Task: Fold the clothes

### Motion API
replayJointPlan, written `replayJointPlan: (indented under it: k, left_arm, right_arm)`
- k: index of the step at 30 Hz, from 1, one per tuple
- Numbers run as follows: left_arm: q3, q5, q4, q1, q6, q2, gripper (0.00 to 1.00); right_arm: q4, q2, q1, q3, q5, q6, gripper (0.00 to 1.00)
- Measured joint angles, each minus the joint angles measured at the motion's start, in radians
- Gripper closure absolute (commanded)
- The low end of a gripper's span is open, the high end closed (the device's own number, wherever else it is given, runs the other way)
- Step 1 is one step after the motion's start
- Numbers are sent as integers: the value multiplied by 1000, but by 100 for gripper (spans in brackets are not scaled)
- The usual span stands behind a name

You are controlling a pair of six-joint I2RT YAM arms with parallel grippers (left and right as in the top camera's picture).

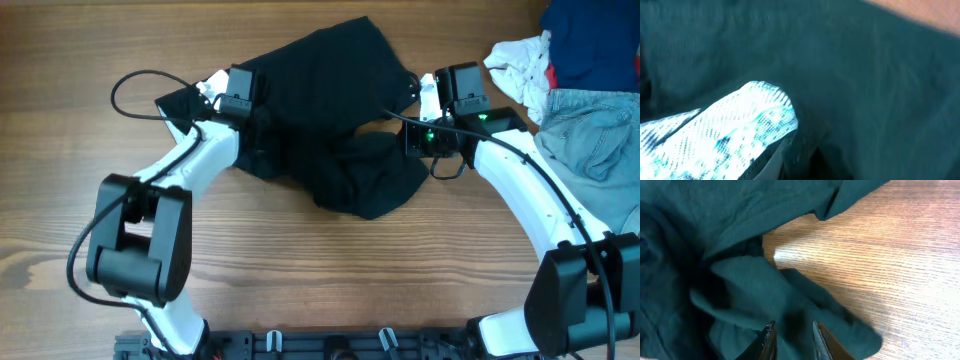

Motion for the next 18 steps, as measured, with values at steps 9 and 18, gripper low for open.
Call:
replayJointPlan:
  k: [9, 18]
  left_arm:
    - [1, -18, 264, 64, 89, 0, 3]
    - [2, -25, 92, 63, 154, -36, 0]
  right_arm:
    - [5, 0, 0, 0, 0, 0, 76]
    - [11, 0, 0, 0, 0, 0, 75]
